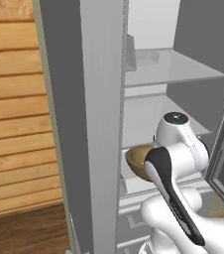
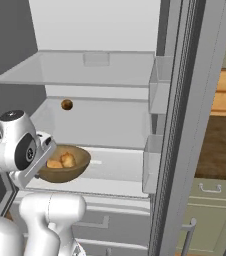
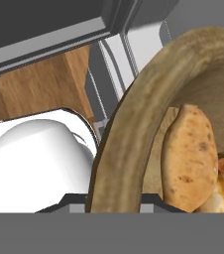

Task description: Pick the chicken drumstick and potato from their plates and place them in the bowl. Then put the bowl in the fridge.

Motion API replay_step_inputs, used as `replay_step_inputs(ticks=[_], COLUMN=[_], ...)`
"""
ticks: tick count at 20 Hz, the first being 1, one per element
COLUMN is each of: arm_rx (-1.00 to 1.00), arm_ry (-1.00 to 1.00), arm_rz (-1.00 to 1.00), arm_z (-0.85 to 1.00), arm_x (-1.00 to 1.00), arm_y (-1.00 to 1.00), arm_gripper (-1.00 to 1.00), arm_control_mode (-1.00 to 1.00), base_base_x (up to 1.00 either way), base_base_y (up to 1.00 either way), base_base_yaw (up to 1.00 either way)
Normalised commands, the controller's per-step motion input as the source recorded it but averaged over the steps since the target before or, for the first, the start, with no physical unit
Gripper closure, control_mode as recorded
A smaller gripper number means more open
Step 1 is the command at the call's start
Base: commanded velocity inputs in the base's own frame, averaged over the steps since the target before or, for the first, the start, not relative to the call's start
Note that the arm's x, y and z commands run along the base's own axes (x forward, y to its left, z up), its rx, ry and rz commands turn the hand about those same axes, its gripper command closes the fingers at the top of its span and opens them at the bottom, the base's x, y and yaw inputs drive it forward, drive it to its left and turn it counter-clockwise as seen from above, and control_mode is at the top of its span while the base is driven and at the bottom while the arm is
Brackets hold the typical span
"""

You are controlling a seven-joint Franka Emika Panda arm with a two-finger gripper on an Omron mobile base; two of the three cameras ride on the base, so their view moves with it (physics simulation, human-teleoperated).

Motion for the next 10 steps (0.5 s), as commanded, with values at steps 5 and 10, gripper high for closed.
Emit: replay_step_inputs(ticks=[5, 10], arm_rx=[0.00, 0.00], arm_ry=[-0.14, -0.35], arm_rz=[0.00, 0.03], arm_z=[0.03, 0.15], arm_x=[0.09, 0.47], arm_y=[-0.09, -0.11], arm_gripper=[1.00, 1.00], arm_control_mode=[-1.00, -1.00], base_base_x=[0.00, 0.00], base_base_y=[0.00, 0.00], base_base_yaw=[0.00, 0.00])
